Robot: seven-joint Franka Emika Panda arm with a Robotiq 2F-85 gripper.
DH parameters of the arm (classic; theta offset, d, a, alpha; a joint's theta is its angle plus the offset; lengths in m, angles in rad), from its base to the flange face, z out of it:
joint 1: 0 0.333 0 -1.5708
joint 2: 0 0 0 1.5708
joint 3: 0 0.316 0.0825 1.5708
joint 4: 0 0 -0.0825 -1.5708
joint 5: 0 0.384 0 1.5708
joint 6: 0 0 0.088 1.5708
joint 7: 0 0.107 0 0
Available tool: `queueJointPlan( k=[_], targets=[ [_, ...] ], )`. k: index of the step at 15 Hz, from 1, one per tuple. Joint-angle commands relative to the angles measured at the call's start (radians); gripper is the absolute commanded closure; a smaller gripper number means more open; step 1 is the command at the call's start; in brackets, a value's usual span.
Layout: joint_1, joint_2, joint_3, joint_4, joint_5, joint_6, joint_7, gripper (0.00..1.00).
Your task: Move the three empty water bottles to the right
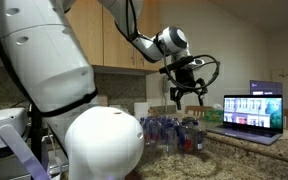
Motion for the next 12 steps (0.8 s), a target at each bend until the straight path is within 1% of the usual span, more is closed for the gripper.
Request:
queueJointPlan(
  k=[1,4,5,7,8,10,12],
  targets=[
    [0.053,0.166,0.063,0.132,0.031,0.024,0.071,0.0],
    [0.089,0.284,0.103,0.243,0.028,0.142,0.114,0.0],
    [0.095,0.319,0.112,0.269,0.01,0.189,0.125,0.0],
    [0.109,0.401,0.12,0.338,0.004,0.281,0.142,0.0],
    [0.117,0.442,0.118,0.371,0.022,0.315,0.12,0.0],
    [0.134,0.528,0.116,0.438,0.044,0.354,0.081,0.0],
    [0.151,0.613,0.117,0.5,0.05,0.354,0.064,0.0]
  ],
)
